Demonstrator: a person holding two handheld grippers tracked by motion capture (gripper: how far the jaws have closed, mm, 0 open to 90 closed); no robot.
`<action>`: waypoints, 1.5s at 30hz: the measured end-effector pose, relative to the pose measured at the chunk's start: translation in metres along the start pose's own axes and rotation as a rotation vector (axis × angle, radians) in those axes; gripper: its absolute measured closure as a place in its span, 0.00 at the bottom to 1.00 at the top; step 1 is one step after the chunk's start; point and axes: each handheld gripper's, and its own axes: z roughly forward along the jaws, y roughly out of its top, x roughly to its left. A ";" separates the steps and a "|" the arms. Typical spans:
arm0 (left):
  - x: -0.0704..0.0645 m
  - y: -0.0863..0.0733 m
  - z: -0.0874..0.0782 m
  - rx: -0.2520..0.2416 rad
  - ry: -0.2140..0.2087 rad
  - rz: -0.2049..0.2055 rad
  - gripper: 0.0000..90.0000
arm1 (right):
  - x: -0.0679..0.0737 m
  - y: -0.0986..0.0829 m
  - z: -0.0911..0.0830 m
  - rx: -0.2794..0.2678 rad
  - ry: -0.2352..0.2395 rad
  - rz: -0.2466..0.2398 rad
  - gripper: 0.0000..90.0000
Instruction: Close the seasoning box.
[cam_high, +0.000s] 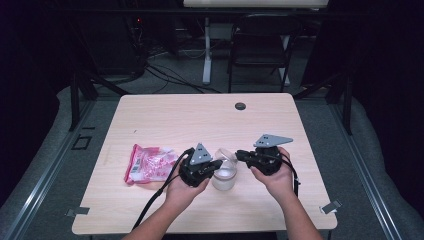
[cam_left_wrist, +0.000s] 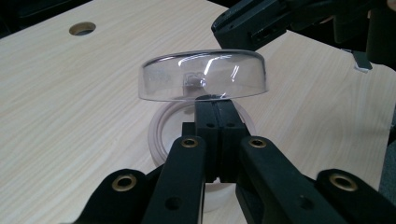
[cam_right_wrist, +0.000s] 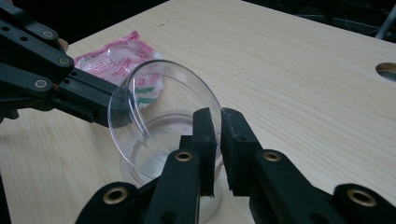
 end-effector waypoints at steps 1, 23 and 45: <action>0.000 -0.002 0.000 0.003 0.001 -0.001 1.00 | 0.001 0.000 0.000 0.001 0.004 -0.001 0.93; 0.003 -0.028 -0.004 0.037 0.011 -0.031 1.00 | 0.009 -0.001 0.010 0.028 0.032 -0.031 0.93; 0.034 -0.049 -0.034 0.017 0.075 -0.095 0.77 | 0.006 -0.001 0.007 0.023 0.014 -0.022 0.85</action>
